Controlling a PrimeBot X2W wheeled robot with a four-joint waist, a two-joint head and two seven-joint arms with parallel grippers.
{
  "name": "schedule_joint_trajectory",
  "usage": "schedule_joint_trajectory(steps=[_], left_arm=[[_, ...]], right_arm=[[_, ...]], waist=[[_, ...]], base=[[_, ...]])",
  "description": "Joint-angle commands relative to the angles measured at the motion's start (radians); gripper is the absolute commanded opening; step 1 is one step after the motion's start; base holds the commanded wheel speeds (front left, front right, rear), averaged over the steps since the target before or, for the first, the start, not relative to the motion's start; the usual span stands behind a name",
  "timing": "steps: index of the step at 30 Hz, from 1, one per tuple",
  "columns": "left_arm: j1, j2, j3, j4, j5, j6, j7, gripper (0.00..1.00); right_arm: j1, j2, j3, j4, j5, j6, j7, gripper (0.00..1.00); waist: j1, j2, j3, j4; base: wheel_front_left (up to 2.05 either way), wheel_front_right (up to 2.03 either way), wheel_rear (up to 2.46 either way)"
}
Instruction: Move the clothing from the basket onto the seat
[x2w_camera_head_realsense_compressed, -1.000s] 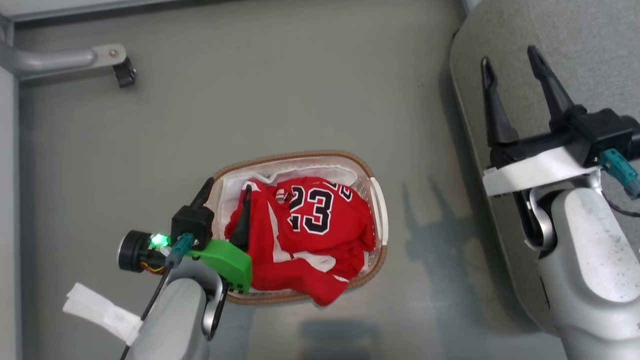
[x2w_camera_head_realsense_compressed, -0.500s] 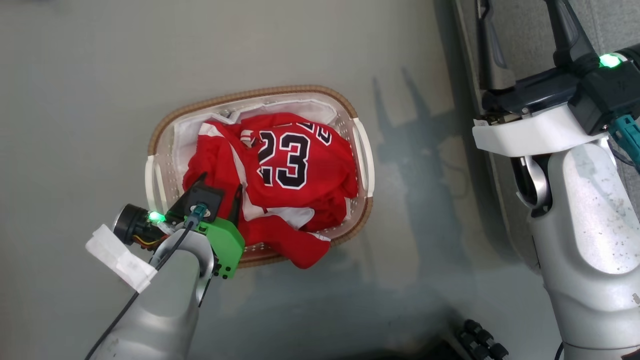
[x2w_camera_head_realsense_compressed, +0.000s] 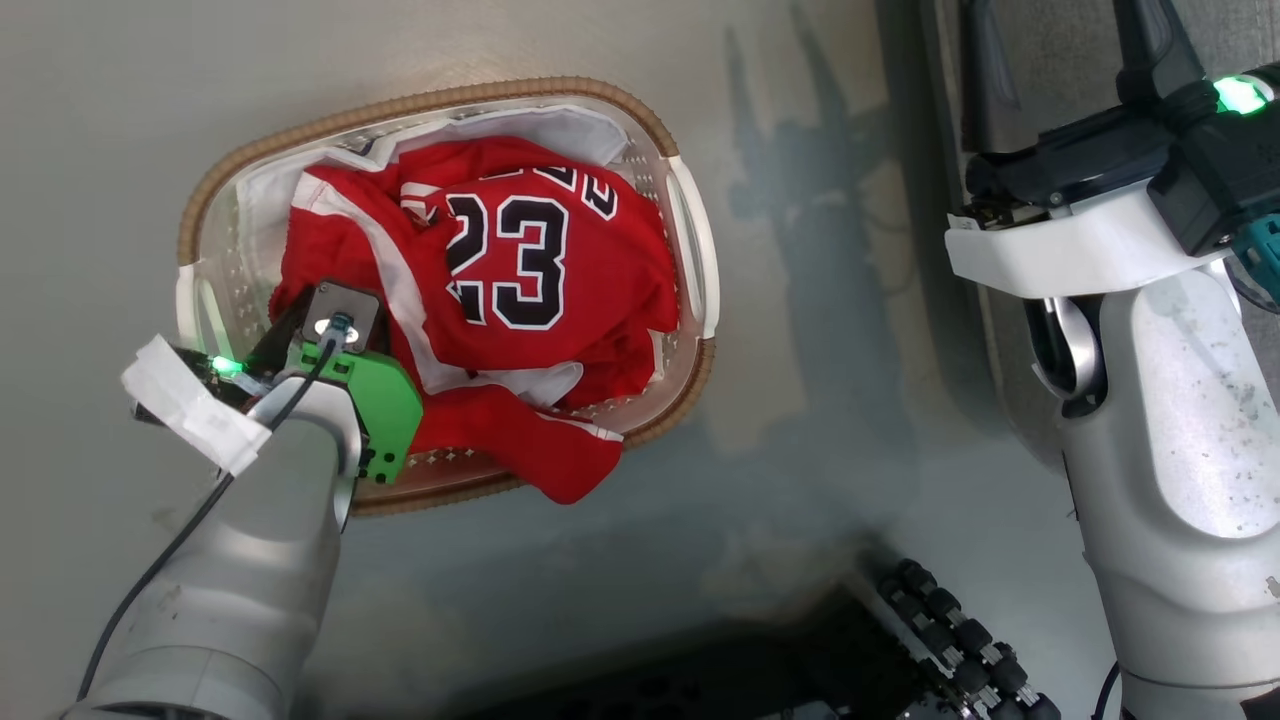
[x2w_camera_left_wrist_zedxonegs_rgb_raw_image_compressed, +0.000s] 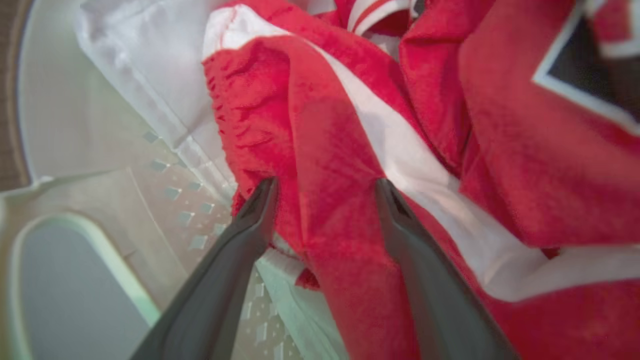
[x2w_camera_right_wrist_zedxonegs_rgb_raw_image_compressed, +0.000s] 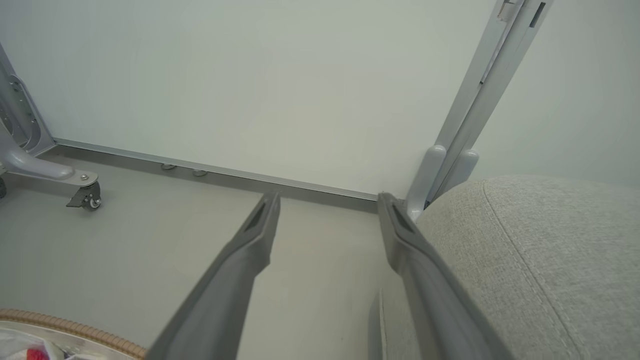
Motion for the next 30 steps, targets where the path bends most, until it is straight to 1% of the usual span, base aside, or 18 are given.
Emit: schedule_joint_trajectory(steps=[1, 2, 4, 8, 9, 10, 11, 12, 17, 21, 25, 27, 30], left_arm=[[-0.022, 0.009, -0.003, 0.008, 0.003, 0.006, 0.026, 1.0], [-0.03, 0.011, -0.007, 0.011, 0.006, 0.003, 0.036, 1.0], [-0.042, 0.009, -0.014, 0.017, 0.0, -0.029, 0.057, 1.0], [-0.046, 0.009, -0.024, 0.024, -0.006, -0.065, 0.079, 1.0], [-0.048, 0.007, -0.027, 0.024, -0.01, -0.08, 0.08, 0.95], [-0.048, 0.003, -0.027, 0.023, -0.015, -0.091, 0.069, 0.44], [-0.047, 0.002, -0.027, 0.023, -0.017, -0.093, 0.067, 0.0], [-0.044, 0.0, -0.033, 0.023, -0.014, -0.095, 0.06, 0.0], [-0.025, -0.013, -0.037, 0.023, -0.026, -0.065, -0.001, 0.0], [0.001, -0.022, -0.048, 0.022, -0.03, -0.057, -0.046, 0.0], [0.04, -0.036, -0.066, 0.011, -0.027, -0.058, -0.07, 0.0], [0.059, -0.038, -0.075, -0.008, -0.027, -0.062, -0.076, 0.0], [0.1, -0.043, -0.073, -0.062, -0.044, -0.054, -0.081, 0.0]], right_arm=[[-0.008, 0.006, -0.002, -0.006, 0.002, 0.0, -0.004, 1.0], [-0.009, 0.007, -0.001, -0.007, 0.004, 0.0, -0.004, 1.0], [-0.01, 0.01, 0.0, -0.009, 0.008, 0.0, -0.004, 1.0], [-0.01, 0.014, -0.001, -0.008, 0.014, 0.0, -0.004, 1.0], [-0.01, 0.016, -0.001, -0.007, 0.017, 0.0, -0.004, 1.0], [-0.01, 0.017, -0.004, -0.004, 0.019, 0.0, -0.005, 1.0], [-0.007, 0.017, -0.006, -0.001, 0.02, 0.0, -0.005, 1.0], [-0.004, 0.018, -0.007, 0.002, 0.019, 0.0, -0.005, 1.0], [0.016, 0.02, -0.01, 0.019, 0.018, 0.0, -0.005, 1.0], [0.036, 0.02, -0.011, 0.039, 0.021, 0.0, -0.005, 1.0], [0.07, 0.02, -0.014, 0.059, 0.017, 0.0, -0.005, 1.0], [0.09, 0.02, -0.015, 0.07, 0.018, 0.0, -0.005, 1.0], [0.128, 0.019, -0.027, 0.084, 0.022, 0.0, -0.004, 1.0]], waist=[[-0.0001, 0.0, 0.028, -0.021], [-0.0001, 0.0, 0.032, -0.024], [-0.0001, 0.0, 0.039, -0.03], [-0.0001, 0.0, 0.044, -0.036], [-0.0001, 0.0, 0.044, -0.037], [-0.0001, 0.0, 0.042, -0.036], [-0.0001, 0.0, 0.038, -0.035], [-0.0001, 0.0, 0.033, -0.033], [-0.0001, 0.0, -0.011, -0.021], [-0.0001, 0.0, -0.078, -0.009], [-0.0001, 0.0, -0.161, 0.008], [-0.0001, 0.0, -0.202, 0.018], [-0.0001, 0.0, -0.269, 0.04]], base=[[0.0, 0.0, 0.0], [0.0, 0.0, 0.0], [0.0, 0.0, 0.0], [0.0, 0.0, 0.0], [0.0, 0.0, 0.0], [0.0, 0.0, 0.0], [0.0, 0.0, 0.0], [0.0, 0.0, 0.0], [0.0, 0.0, 0.0], [0.0, 0.0, 0.0], [0.0, 0.0, 0.0], [0.0, 0.0, 0.0], [0.0, 0.0, 0.0]])
